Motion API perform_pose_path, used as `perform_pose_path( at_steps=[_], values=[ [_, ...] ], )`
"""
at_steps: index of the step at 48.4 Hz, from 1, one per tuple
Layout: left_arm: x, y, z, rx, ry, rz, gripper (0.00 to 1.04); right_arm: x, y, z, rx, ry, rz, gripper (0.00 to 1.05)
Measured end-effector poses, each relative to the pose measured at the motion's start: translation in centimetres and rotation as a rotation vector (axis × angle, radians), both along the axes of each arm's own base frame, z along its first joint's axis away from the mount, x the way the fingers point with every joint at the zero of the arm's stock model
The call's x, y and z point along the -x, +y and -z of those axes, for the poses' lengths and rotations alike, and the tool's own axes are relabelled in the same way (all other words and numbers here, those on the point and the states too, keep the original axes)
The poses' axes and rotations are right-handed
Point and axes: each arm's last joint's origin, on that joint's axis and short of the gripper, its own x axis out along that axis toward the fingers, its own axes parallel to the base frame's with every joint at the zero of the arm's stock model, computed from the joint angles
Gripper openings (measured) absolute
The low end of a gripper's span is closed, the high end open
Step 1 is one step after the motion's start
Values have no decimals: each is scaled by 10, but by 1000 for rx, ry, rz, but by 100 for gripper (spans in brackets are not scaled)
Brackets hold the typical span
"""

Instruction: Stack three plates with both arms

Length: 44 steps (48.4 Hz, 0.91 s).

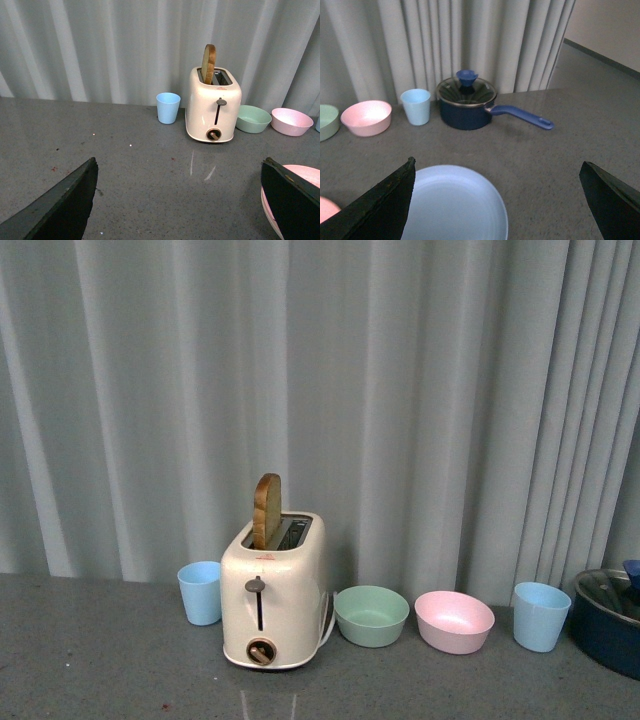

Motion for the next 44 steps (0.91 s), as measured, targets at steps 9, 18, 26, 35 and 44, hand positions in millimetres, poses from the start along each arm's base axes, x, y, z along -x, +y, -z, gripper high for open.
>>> perform_pose_path(
  at_steps=[9, 18, 26, 35, 44],
  values=[
    [0, 0, 0, 0, 0, -1, 98, -70, -56, -7, -130, 134, -41, 97],
    [0, 0, 0, 0, 0, 0, 98, -114, -103, 42, -372, 458, -68, 97],
    [0, 0, 0, 0, 0, 0, 98, -123, -115, 84, -386, 676, -133, 97],
    [0, 0, 0, 0, 0, 0, 98, -124, -120, 110, -311, 757, -172, 97],
    [0, 0, 0, 0, 0, 0, 98, -129, -118, 120, -245, 774, -196, 97]
  ],
)
